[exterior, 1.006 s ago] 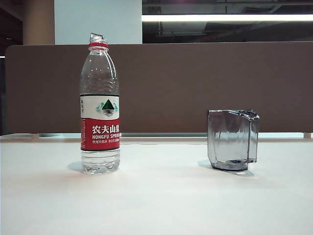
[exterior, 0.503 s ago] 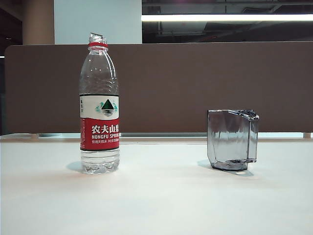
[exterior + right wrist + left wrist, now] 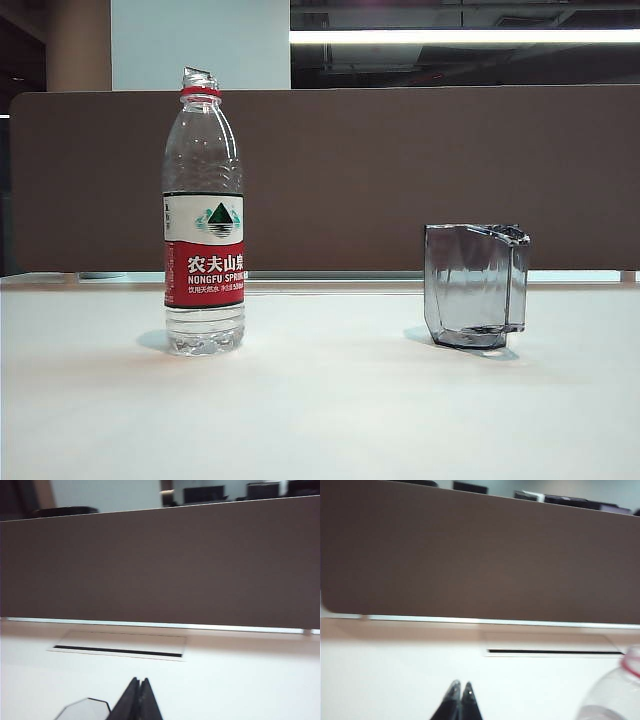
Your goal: Pick up the mineral water bottle with the left hand on the table and pour water into the mug until it's half full.
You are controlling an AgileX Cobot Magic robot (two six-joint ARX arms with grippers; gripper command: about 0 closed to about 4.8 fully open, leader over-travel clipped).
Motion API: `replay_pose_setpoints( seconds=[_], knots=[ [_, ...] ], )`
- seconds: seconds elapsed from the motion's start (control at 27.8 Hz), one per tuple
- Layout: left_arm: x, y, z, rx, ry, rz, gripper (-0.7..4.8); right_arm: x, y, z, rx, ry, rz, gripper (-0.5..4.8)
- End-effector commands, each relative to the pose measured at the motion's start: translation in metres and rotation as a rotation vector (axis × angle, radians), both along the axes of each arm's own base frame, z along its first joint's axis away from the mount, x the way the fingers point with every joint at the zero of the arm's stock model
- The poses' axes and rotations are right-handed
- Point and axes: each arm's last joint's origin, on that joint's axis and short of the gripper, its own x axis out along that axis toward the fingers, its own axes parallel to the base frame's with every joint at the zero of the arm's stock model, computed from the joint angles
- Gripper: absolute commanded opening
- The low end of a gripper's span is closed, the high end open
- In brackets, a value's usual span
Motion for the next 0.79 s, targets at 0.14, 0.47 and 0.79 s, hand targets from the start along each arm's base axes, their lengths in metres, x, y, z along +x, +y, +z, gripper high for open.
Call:
replay_pose_setpoints(
  seconds=[0.14, 0.47, 0.79],
  knots=[
    [0.014, -0.025, 0.018, -0.005, -0.038, -0.163, -0.06, 0.009, 0.002, 0.030, -0.004, -0.016, 0.039, -0.06],
    [0.018, -0.037, 0.010, -0.023, 0.050, -0.238, -0.06, 0.020, 0.023, 0.060, -0.080, 0.062, 0.138, -0.06],
    [0.015, -0.055, 0.005, 0.020, 0.079, -0.353, -0.06, 0.011, 0.046, 0.049, -0.118, 0.170, 0.272, -0.05]
  ],
)
